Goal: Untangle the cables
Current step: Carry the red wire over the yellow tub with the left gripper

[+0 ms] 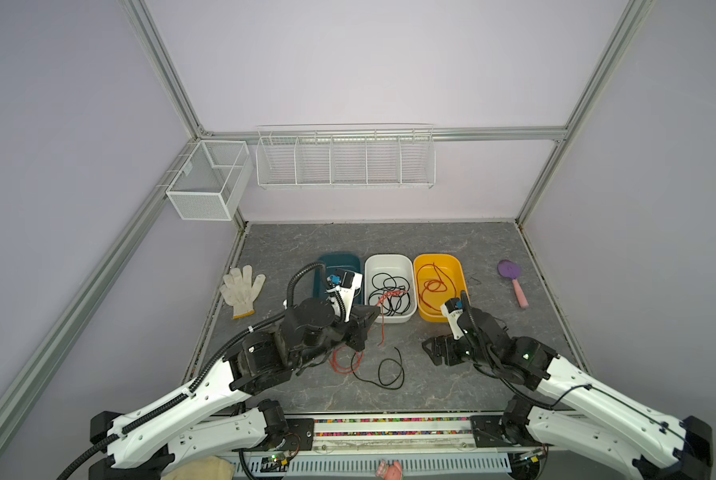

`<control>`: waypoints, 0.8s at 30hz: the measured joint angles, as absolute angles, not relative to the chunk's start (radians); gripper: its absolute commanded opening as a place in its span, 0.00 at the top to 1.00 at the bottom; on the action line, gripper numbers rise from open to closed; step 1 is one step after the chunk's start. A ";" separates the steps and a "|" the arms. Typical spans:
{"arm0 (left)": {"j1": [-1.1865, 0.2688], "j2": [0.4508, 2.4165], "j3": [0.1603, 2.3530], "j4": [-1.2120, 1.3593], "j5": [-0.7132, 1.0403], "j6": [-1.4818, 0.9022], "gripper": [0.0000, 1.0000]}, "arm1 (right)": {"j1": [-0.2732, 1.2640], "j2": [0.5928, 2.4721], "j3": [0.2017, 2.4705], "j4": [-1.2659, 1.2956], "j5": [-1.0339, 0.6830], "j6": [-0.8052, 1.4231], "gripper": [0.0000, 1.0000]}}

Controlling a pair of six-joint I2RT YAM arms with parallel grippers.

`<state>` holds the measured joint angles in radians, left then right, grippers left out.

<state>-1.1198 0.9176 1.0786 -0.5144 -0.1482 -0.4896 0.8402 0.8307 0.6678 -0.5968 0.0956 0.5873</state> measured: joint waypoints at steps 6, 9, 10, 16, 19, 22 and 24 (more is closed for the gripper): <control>-1.120 1.096 1.295 -0.544 -0.128 -0.394 1.00 | 0.840 0.663 0.668 -0.702 0.173 0.612 0.11; -1.120 1.167 1.377 -0.545 -0.108 -0.354 1.00 | 0.840 0.580 0.668 -0.762 0.225 0.636 0.11; -1.120 1.195 1.412 -0.548 -0.099 -0.340 1.00 | 0.840 0.553 0.668 -0.780 0.242 0.648 0.11; -1.120 1.370 1.622 -0.553 -0.039 -0.279 1.00 | 0.840 0.458 0.654 -0.848 0.324 0.710 0.12; -1.120 1.446 1.711 -0.556 -0.009 -0.255 1.00 | 0.840 0.442 0.650 -0.866 0.348 0.729 0.11; -1.120 1.522 1.798 -0.562 0.021 -0.230 1.00 | 0.840 0.432 0.648 -0.879 0.371 0.745 0.11; -1.119 1.567 1.846 -0.562 0.040 -0.219 1.00 | 0.840 0.422 0.647 -0.888 0.384 0.756 0.11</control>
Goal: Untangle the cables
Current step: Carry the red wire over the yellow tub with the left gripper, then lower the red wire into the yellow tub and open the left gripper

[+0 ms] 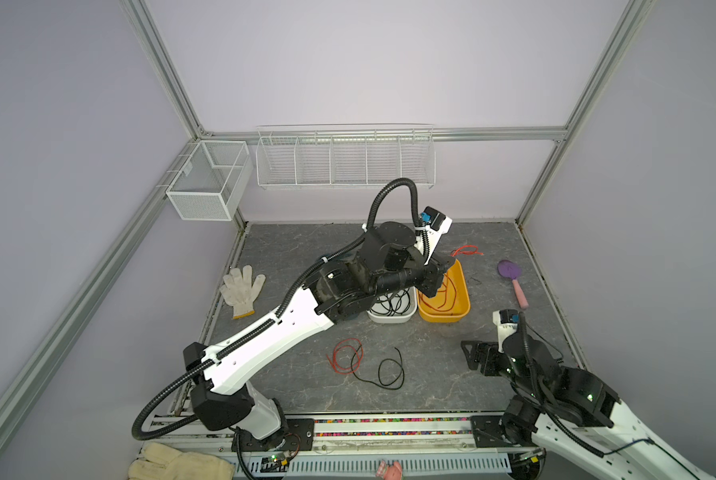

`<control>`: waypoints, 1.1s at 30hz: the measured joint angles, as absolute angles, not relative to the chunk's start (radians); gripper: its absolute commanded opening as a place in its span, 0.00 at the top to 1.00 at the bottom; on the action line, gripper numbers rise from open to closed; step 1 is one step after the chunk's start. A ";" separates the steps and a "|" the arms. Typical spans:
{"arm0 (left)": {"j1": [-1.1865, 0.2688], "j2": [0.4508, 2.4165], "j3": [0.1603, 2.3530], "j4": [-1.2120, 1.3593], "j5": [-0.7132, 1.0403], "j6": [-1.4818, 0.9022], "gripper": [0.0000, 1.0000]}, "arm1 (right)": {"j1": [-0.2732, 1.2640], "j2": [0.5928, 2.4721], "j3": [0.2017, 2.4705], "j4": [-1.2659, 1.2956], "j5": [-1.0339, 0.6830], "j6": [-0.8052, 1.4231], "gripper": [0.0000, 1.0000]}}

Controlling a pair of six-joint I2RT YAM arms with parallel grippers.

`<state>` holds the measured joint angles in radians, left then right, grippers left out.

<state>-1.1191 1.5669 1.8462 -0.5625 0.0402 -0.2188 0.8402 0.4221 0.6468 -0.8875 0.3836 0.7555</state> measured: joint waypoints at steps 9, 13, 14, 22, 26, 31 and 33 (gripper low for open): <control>-1.078 1.779 2.075 -0.591 0.138 -0.197 1.00 | 0.840 0.298 0.641 -0.925 0.455 0.808 0.11; -1.056 1.851 2.123 -0.598 0.167 -0.198 1.00 | 0.840 0.226 0.633 -0.932 0.479 0.826 0.12; -1.051 1.863 2.125 -0.599 0.174 -0.198 1.00 | 0.840 0.211 0.632 -0.933 0.483 0.828 0.12; -0.993 1.974 2.128 -0.606 0.185 -0.207 1.00 | 0.841 0.119 0.617 -0.947 0.505 0.845 0.12; -0.984 2.013 2.125 -0.604 0.184 -0.214 1.00 | 0.841 0.130 0.614 -0.947 0.504 0.845 0.12; -0.980 2.034 2.091 -0.597 0.181 -0.228 1.00 | 0.841 0.165 0.614 -0.948 0.503 0.845 0.12; -0.977 2.041 2.068 -0.591 0.181 -0.232 1.00 | 0.841 0.170 0.614 -0.948 0.501 0.845 0.12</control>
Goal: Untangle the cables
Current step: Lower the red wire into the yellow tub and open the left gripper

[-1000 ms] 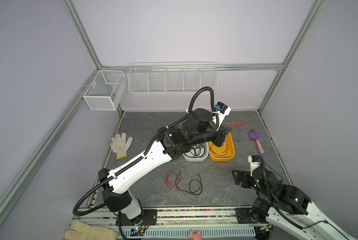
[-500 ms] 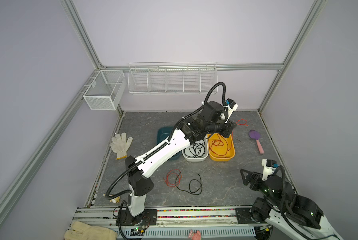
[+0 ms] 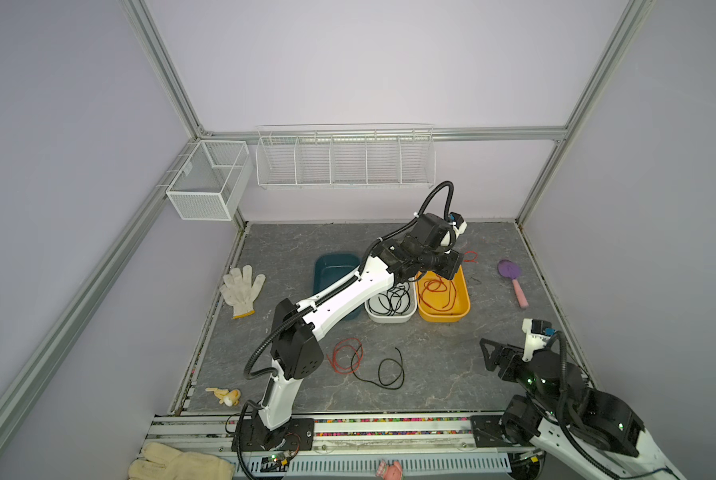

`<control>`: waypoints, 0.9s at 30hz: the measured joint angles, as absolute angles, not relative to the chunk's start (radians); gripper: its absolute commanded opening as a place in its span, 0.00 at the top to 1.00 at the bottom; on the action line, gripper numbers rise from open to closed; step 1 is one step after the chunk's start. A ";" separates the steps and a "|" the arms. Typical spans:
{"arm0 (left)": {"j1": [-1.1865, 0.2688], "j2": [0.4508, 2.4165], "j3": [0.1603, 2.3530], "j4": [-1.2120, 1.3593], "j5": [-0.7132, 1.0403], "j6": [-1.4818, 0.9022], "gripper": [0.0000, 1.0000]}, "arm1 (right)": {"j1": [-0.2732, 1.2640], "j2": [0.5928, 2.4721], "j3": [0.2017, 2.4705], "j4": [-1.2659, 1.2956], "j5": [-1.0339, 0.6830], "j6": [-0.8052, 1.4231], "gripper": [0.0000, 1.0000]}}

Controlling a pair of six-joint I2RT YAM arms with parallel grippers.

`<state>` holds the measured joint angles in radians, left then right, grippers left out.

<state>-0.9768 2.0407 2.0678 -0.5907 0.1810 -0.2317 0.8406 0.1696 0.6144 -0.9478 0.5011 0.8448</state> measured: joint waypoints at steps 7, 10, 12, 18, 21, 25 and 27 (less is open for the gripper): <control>-0.962 2.070 1.983 -0.570 0.180 -0.250 1.00 | 0.841 0.170 0.614 -0.948 0.501 0.845 0.12; -0.957 2.082 1.952 -0.559 0.173 -0.257 1.00 | 0.841 0.170 0.614 -0.947 0.501 0.845 0.12; -0.957 2.082 1.925 -0.548 0.170 -0.263 1.00 | 0.841 0.170 0.614 -0.947 0.501 0.844 0.12; -0.957 2.091 1.879 -0.527 0.165 -0.289 1.00 | 0.841 0.171 0.614 -0.947 0.501 0.845 0.12; -0.957 2.100 1.869 -0.516 0.166 -0.301 1.00 | 0.841 0.177 0.614 -0.947 0.501 0.845 0.12; -0.957 2.112 1.847 -0.498 0.170 -0.318 1.00 | 0.841 0.191 0.614 -0.947 0.501 0.845 0.12; -0.957 2.122 1.838 -0.494 0.174 -0.325 1.00 | 0.841 0.201 0.614 -0.948 0.501 0.845 0.12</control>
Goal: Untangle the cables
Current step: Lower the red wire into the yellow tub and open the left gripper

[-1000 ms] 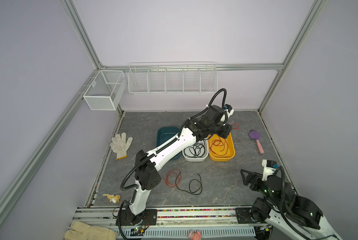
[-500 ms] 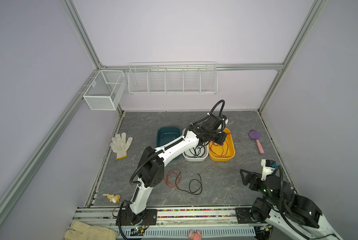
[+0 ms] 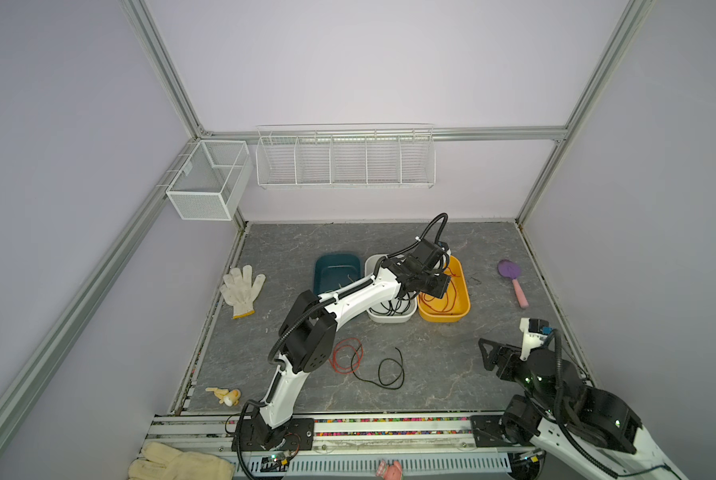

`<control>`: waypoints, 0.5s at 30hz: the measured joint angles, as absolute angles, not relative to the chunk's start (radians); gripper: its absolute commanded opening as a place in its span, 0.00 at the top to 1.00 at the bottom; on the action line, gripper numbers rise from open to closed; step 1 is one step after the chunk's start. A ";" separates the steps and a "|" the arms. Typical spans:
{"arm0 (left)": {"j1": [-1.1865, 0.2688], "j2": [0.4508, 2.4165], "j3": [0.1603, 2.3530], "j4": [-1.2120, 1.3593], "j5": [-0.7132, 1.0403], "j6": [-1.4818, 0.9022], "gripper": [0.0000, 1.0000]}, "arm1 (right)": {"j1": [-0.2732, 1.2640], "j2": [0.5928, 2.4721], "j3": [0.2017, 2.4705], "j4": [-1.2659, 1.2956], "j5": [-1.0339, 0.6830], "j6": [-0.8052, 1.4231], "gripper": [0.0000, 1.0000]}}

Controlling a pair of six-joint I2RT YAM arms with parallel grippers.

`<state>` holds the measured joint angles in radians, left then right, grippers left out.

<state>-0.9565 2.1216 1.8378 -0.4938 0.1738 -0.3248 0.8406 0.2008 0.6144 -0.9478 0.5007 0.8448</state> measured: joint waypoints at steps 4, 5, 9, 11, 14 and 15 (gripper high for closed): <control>-0.957 2.146 1.821 -0.485 0.174 -0.340 1.00 | 0.841 0.218 0.614 -0.948 0.501 0.845 0.12; -0.957 2.151 1.817 -0.484 0.174 -0.343 1.00 | 0.841 0.219 0.614 -0.948 0.501 0.845 0.12; -0.957 2.166 1.813 -0.481 0.174 -0.360 1.00 | 0.841 0.221 0.614 -0.948 0.501 0.845 0.12; -0.957 2.168 1.813 -0.479 0.175 -0.368 1.00 | 0.841 0.221 0.614 -0.948 0.501 0.845 0.12; -0.957 2.168 1.813 -0.475 0.176 -0.375 1.00 | 0.841 0.221 0.614 -0.948 0.501 0.845 0.12; -0.957 2.169 1.813 -0.476 0.176 -0.375 1.00 | 0.841 0.221 0.614 -0.948 0.500 0.845 0.12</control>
<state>-0.9565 2.1689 1.8133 -0.4755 0.1757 -0.3752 0.8406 0.2211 0.6144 -0.9478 0.5003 0.8448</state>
